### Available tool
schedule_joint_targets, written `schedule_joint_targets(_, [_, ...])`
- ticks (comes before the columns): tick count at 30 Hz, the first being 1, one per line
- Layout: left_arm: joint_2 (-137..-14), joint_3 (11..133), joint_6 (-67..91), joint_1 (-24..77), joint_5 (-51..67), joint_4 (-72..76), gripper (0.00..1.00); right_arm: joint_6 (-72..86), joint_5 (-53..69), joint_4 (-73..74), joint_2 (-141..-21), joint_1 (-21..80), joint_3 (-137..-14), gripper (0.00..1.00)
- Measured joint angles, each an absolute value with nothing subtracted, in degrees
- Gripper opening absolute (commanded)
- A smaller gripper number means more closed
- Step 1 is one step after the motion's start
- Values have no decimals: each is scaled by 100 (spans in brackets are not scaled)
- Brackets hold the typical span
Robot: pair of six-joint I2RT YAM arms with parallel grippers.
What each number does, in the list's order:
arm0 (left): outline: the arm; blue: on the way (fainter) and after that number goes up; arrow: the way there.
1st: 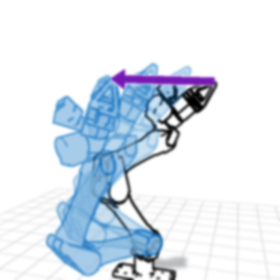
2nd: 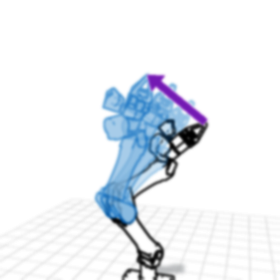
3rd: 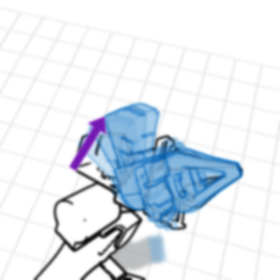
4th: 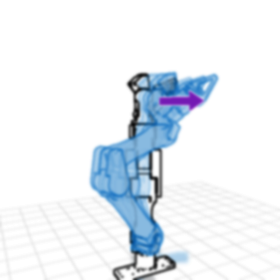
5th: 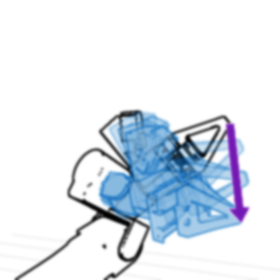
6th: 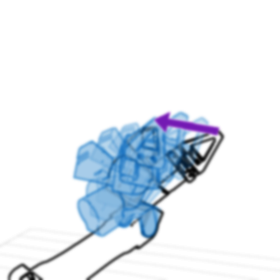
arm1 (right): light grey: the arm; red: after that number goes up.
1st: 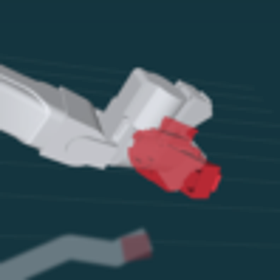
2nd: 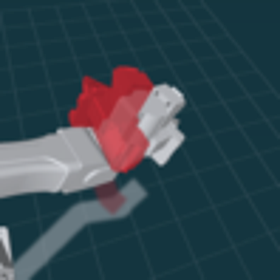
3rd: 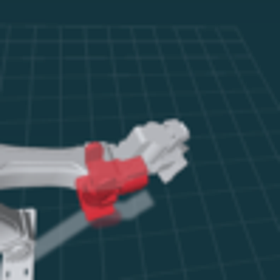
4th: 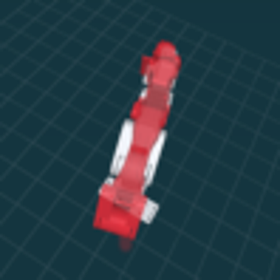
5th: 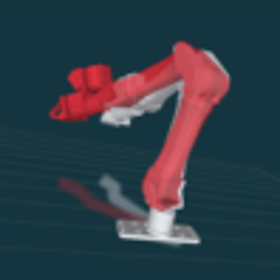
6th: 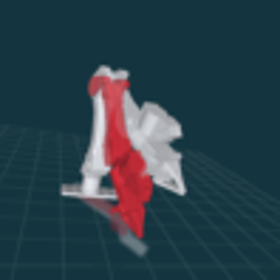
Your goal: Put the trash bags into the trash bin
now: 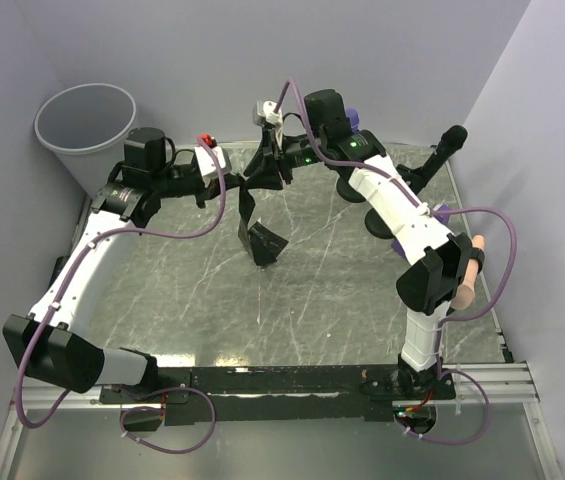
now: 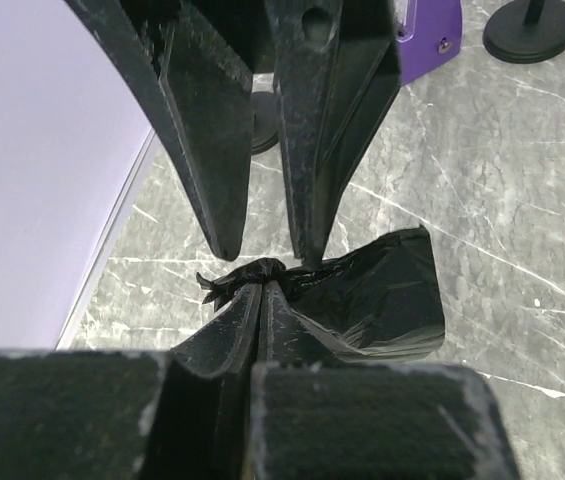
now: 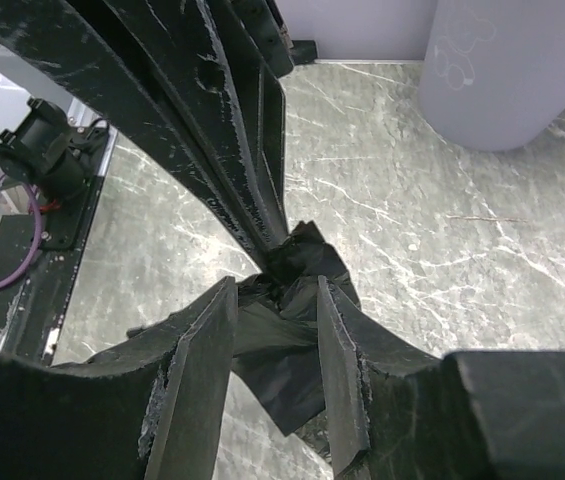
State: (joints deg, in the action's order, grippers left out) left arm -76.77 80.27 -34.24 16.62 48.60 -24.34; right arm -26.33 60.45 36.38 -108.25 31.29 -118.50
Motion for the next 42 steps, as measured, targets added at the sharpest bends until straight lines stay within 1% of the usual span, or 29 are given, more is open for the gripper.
schedule_joint_targets(2, [-7677,8044,-3430,1678,4880,-2429,6,-2663,6014,3645,-10825,3138,-11850,43])
schedule_joint_targets(5, [-7675,8071,-3498,1695,4925,-2469,4,-2703,5924,3660,-10825,3157,-11850,42])
schedule_joint_targets(8, [-7675,8075,-3658,1721,4967,-2543,5,-2740,5907,3671,-10825,3164,-11850,40])
schedule_joint_targets(12, [-7675,8138,-3920,1776,4969,-2783,10,-2810,5935,3710,-10825,3166,-11850,35])
schedule_joint_targets(14, [-7675,8182,-4038,1798,4969,-2895,11,-2858,5964,3743,-10825,3170,-11850,29])
schedule_joint_targets(17, [-7675,8235,-4163,1815,4965,-2998,10,-2928,6031,3828,-10825,3177,-11850,24])
schedule_joint_targets(18, [-7675,8254,-4202,1815,4965,-3026,9,-2945,6058,3850,-10825,3181,-11850,20])
schedule_joint_targets(19, [-7675,8270,-4239,1822,4967,-3039,7,-2954,6073,3865,-10825,3186,-11850,8])
schedule_joint_targets(21, [-7675,8291,-4289,1826,4947,-3070,5,-2965,6123,3881,-10825,3190,-11850,1])
schedule_joint_targets(24, [-7675,8298,-4294,1824,4904,-3087,1,-2974,6134,3920,-10825,3192,-11850,0])
schedule_joint_targets(32, [-7673,8294,-4112,1848,4768,-2998,1,-2943,6069,3881,-10825,3166,-11848,0])
schedule_joint_targets(42, [-7522,8071,-3806,1881,4657,-2724,1,-2919,5577,3763,-10818,3146,-11596,0])
